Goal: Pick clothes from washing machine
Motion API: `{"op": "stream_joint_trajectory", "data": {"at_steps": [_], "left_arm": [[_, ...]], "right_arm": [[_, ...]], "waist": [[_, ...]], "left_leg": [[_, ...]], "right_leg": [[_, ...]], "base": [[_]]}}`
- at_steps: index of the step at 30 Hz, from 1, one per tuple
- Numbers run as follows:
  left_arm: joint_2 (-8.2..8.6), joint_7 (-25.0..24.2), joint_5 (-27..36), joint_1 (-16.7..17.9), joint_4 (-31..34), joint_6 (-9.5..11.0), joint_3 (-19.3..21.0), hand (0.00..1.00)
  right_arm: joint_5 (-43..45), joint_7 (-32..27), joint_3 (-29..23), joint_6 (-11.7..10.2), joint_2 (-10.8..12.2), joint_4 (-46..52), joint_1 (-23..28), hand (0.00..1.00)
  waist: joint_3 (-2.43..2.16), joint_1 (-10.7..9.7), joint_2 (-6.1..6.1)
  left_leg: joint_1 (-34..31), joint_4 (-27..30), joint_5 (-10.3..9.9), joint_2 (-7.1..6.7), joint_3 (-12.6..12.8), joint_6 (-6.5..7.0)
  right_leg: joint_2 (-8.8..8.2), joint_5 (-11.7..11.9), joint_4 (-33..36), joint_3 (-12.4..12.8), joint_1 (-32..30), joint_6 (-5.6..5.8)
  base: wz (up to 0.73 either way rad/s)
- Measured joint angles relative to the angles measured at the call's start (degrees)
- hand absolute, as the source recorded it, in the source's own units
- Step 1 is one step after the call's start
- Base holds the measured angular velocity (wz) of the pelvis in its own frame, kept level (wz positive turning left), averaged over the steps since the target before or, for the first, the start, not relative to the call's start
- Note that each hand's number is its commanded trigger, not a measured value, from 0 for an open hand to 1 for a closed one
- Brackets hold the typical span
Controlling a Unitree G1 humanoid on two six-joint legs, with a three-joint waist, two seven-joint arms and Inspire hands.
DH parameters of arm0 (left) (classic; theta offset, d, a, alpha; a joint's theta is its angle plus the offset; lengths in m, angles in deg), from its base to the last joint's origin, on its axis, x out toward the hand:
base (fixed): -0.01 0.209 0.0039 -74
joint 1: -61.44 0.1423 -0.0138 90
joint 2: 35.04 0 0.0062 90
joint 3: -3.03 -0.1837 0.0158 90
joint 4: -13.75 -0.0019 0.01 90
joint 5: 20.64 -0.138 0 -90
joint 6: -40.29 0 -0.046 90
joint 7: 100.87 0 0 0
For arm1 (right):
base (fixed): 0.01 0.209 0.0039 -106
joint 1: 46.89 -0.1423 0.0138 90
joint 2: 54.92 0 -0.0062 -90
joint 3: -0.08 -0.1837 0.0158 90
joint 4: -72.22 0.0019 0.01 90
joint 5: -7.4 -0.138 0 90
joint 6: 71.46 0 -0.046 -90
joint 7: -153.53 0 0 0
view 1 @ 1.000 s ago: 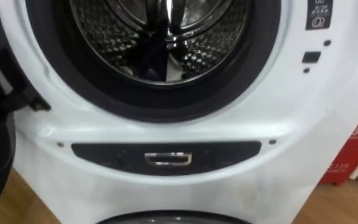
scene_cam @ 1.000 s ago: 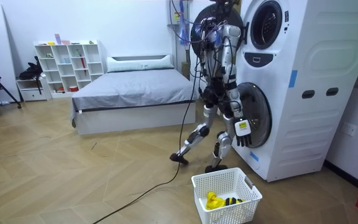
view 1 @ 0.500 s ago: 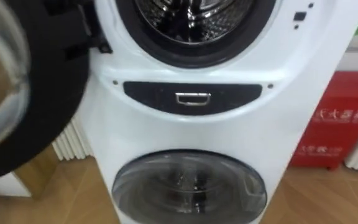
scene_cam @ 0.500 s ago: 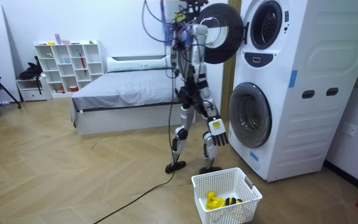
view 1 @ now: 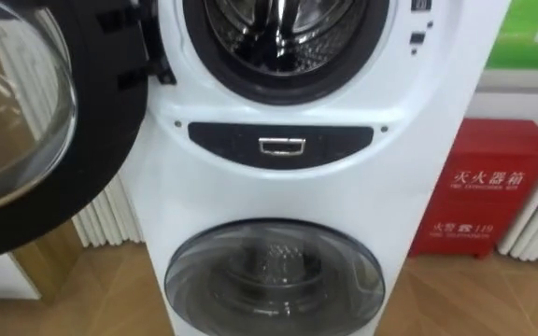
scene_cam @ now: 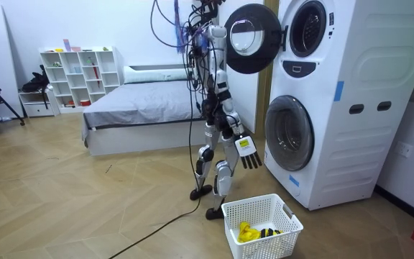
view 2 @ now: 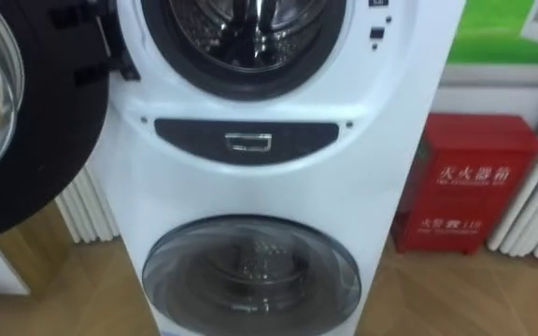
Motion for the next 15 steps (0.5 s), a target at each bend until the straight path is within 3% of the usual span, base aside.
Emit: {"op": "stream_joint_trajectory", "data": {"at_steps": [2,3,6,9,12,15], "left_arm": [[-1.45,0.2,1.7,-0.1,5.1,-0.2,4.9,0.0],[-2.54,0.3,2.7,-0.2,6.0,-0.2,5.4,0.0],[-9.1,2.4,5.6,-1.4,9.1,-0.2,7.7,0.0],[-13.18,3.5,7.2,-3.5,9.4,-0.2,10.5,0.0],[-16.28,3.6,7.1,-3.8,11.0,-0.4,13.2,0.0],[-17.95,3.6,7.0,-4.4,12.3,-0.9,13.7,0.0]], "right_arm": [[0.0,0.5,-4.2,0.0,-0.2,0.1,0.1,0.0],[0.0,0.5,-5.1,0.0,-0.3,0.2,0.2,0.0],[1.2,0.8,-8.5,0.1,-2.1,1.4,0.9,0.0],[2.1,0.8,-11.1,0.1,-2.3,2.6,0.8,0.0],[3.6,0.9,-11.7,0.3,-2.2,3.9,1.3,0.0],[4.3,0.9,-11.7,1.0,-2.3,6.1,1.8,0.0]], "waist": [[0.06,0.4,0.16],[0.06,0.4,0.23],[0.09,0.7,1.55],[0.28,1.0,2.85],[0.28,1.0,3.85],[0.19,1.1,4.58]], "left_leg": [[-0.6,-0.1,0.0,0.04,-0.6,-0.01],[-0.6,-0.1,0.0,0.06,-0.8,-0.02],[-0.8,-0.1,0.0,0.01,-2.4,-0.03],[-0.8,-0.2,0.0,-0.12,-3.9,-0.02],[-0.8,-0.2,0.1,-0.07,-5.4,-0.02],[-0.8,-0.2,0.1,-0.14,-5.5,-0.02]], "right_leg": [[0.17,0.1,-0.6,-0.2,-0.2,0.04],[0.21,0.1,-0.6,-0.3,-0.2,0.04],[0.27,0.1,-0.9,-0.7,-0.1,0.04],[0.35,0.1,-1.7,-0.7,0.7,0.11],[0.51,0.1,-1.7,-0.9,0.8,0.11],[0.45,0.1,-1.7,-0.8,0.6,0.11]], "base": [[0.11],[0.06],[-0.01],[0.0],[-0.06],[0.0]]}}
